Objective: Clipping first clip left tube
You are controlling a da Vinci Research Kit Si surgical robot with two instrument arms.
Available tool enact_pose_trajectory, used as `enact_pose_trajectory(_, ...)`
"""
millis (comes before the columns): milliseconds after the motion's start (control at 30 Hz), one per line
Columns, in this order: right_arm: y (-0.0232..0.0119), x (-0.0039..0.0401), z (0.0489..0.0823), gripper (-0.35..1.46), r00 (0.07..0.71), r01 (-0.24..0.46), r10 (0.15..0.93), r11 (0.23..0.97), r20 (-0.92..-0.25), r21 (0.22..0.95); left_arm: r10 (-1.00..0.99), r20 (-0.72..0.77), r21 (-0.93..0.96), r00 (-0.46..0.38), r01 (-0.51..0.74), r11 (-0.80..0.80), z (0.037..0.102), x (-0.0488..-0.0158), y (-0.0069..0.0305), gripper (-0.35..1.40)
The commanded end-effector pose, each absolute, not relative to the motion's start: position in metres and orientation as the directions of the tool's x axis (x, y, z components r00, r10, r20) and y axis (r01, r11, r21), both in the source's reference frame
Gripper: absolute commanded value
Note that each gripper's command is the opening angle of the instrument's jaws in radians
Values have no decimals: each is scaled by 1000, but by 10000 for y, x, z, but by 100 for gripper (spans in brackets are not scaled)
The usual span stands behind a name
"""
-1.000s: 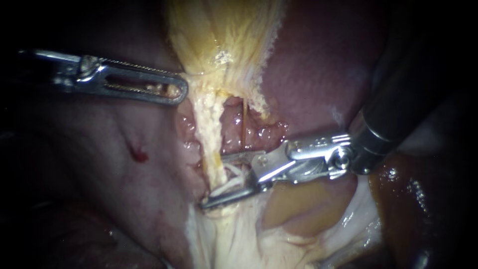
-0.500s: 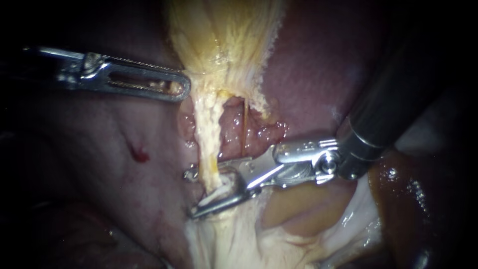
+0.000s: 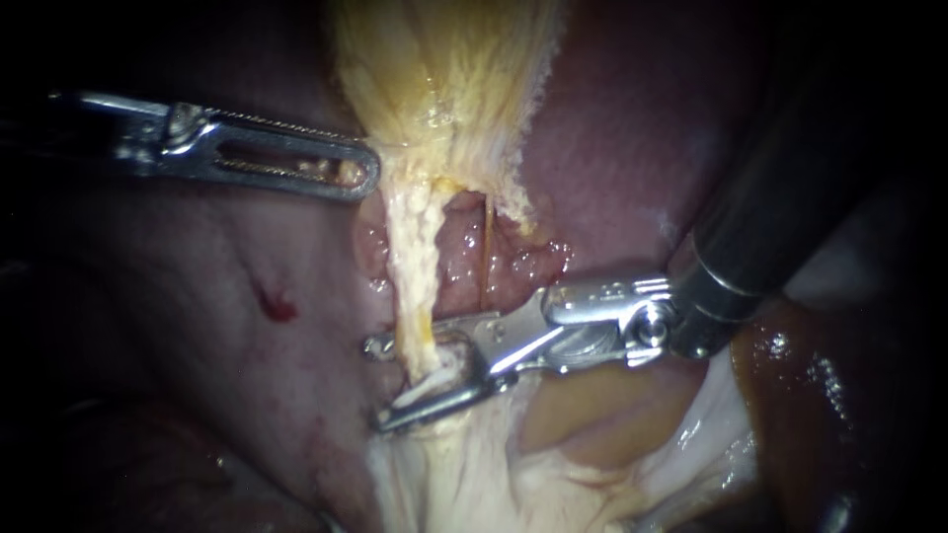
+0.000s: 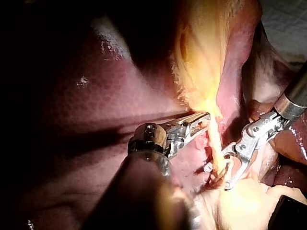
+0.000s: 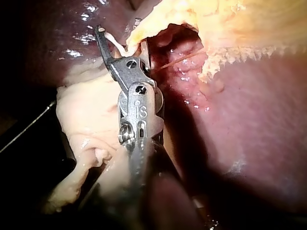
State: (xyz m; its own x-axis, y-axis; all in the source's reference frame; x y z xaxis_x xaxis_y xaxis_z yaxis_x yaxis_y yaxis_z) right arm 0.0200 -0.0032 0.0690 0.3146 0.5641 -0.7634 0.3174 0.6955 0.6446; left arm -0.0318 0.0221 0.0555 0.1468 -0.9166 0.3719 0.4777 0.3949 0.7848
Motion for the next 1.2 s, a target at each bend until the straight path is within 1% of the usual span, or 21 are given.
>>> enact_pose_trajectory(33, -33, 201, 687, 47, 313, 315, 570, 692, -760, 649, -917, 372, 786, 147, 476, 395, 556, -317, 222, -35)
enact_pose_trajectory(333, -42, 203, 675, 47, 314, 327, 582, 675, -750, 661, -916, 372, 786, 147, 476, 395, 560, -315, 225, -35)
enact_pose_trajectory(867, -43, 203, 674, 46, 317, 330, 585, 670, -747, 665, -917, 372, 786, 147, 476, 395, 564, -314, 228, -35)
enact_pose_trajectory(967, -40, 201, 673, 33, 326, 321, 606, 651, -726, 688, -917, 372, 786, 147, 476, 395, 564, -315, 228, -35)
enact_pose_trajectory(1067, -36, 200, 672, 25, 335, 310, 627, 632, -704, 710, -917, 372, 786, 147, 476, 395, 564, -315, 228, -35)
enact_pose_trajectory(1200, -35, 196, 671, -23, 339, 309, 634, 623, -695, 719, -917, 372, 786, 147, 476, 395, 564, -315, 228, -35)
